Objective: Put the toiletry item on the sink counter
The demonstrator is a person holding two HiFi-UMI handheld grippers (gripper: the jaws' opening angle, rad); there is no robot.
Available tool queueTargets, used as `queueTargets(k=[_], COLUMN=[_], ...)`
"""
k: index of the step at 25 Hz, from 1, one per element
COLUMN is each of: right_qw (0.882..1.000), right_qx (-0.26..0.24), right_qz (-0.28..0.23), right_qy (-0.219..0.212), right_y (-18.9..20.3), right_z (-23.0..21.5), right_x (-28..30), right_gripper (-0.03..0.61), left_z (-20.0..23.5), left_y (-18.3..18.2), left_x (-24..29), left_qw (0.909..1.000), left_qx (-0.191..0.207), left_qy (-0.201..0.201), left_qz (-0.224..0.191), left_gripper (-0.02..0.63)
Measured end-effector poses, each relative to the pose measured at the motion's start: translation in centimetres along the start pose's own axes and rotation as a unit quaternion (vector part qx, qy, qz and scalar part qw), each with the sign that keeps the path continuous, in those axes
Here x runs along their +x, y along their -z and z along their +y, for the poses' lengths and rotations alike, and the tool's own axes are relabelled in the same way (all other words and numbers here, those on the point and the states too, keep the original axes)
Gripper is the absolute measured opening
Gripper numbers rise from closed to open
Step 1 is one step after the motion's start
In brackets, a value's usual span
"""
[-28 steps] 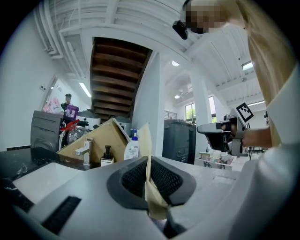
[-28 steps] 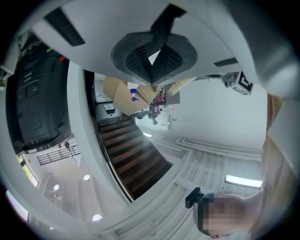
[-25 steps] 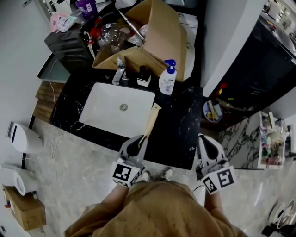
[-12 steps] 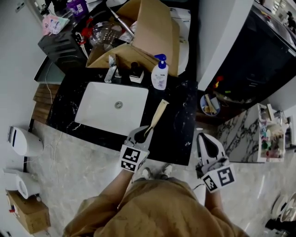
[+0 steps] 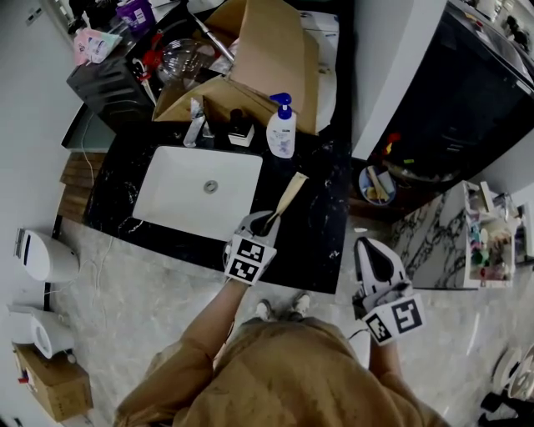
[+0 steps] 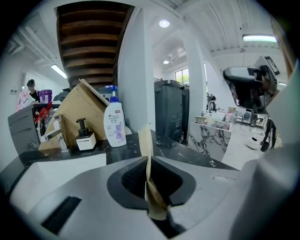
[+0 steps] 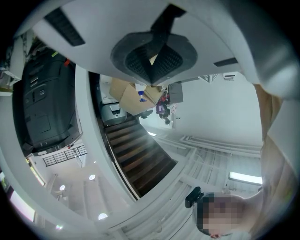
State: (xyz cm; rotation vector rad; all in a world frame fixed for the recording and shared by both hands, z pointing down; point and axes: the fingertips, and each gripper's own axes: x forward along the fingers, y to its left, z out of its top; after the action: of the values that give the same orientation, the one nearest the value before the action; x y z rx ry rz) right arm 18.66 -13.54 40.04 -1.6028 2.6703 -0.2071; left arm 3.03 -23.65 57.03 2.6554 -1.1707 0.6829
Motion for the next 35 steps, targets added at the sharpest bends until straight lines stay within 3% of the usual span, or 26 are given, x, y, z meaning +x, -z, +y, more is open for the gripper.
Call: queueTargets(k=[15,19,23,27,35], right_qw=[1.000,1.000,1.000,1.000,1.000], right_qx=[0.010,0.012,0.014,0.016,0.018], right_qz=[0.002,0.001,0.000,0.000,-0.001], right_qy=[0.003,0.001,-0.002,-0.004,-0.001], right_y=[0.8,0.7,0.8,1.0,1.1], right_z=[-1.3,-1.5,-1.6,-1.8,-2.3], right_x=[-1.5,-1.8,-1.9,-2.2,-2.8], right_gripper=[0.003,0.003,0.003,0.003,0.003], left_z=[-0.6,-1.1,-1.6,-1.9,-3.4], left_y=[3.4,4.3,5.0,5.5,6.0], left_x=[3.6,4.3,4.8,5.0,5.0], left_qw=[0.9967,0.9934,0.9864,0.9819,0.9804], left_qx=[0.014,0.038,0.086,0.090,0.077], left_qy=[-0.005,-0.005,-0.002,0.004,0.032], left_qz=[0.080,0.109,0.140,0.166,0.179], left_gripper=[0.020,0.021,0.021,0.031,0.146])
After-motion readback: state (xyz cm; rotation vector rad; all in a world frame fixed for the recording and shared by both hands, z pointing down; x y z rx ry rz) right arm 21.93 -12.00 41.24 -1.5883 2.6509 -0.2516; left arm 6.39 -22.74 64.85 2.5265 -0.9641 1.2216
